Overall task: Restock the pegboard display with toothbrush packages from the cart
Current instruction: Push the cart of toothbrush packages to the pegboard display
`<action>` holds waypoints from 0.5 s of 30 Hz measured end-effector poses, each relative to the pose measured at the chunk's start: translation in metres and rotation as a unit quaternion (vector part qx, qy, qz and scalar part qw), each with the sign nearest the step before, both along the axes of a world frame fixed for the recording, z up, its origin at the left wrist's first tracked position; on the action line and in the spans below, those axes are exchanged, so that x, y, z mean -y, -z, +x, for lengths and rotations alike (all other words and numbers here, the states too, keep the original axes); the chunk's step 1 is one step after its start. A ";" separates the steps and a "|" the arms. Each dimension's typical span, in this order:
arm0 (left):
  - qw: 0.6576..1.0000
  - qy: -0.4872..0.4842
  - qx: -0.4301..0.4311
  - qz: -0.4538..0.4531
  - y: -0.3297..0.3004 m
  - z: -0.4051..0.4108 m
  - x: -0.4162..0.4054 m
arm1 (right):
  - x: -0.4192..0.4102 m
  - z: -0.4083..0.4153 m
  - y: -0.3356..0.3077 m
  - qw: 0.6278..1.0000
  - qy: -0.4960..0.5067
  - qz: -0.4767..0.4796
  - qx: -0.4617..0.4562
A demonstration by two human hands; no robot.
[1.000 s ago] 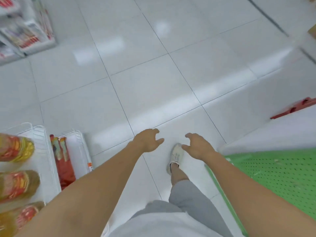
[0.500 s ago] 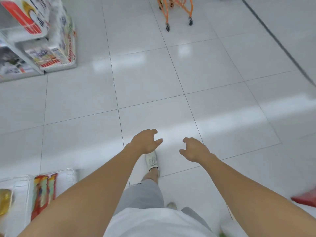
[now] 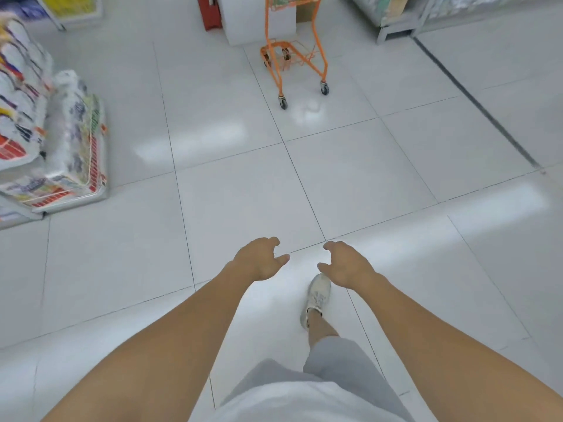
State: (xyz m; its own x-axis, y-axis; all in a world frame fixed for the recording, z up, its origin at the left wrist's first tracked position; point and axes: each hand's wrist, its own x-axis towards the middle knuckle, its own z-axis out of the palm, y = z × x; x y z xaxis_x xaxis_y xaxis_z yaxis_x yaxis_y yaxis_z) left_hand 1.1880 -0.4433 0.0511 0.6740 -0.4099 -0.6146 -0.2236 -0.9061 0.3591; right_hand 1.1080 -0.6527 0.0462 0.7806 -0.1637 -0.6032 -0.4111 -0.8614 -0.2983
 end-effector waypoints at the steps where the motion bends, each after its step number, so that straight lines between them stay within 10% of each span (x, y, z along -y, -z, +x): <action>1: 1.000 -0.003 -0.001 0.003 0.002 0.029 0.015 | 0.014 0.029 0.006 1.000 -0.001 0.000 0.001; 15: 0.995 -0.087 0.025 -0.047 -0.029 0.407 0.169 | 0.178 0.434 -0.016 0.999 -0.048 -0.022 0.007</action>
State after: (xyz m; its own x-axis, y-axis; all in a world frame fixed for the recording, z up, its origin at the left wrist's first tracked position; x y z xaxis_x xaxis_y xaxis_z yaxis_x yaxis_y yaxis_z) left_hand 1.5948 -0.6120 0.0806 0.7686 -0.3393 -0.5424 -0.0870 -0.8953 0.4368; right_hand 1.5420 -0.8307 0.0626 0.8021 -0.1137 -0.5863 -0.3224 -0.9088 -0.2648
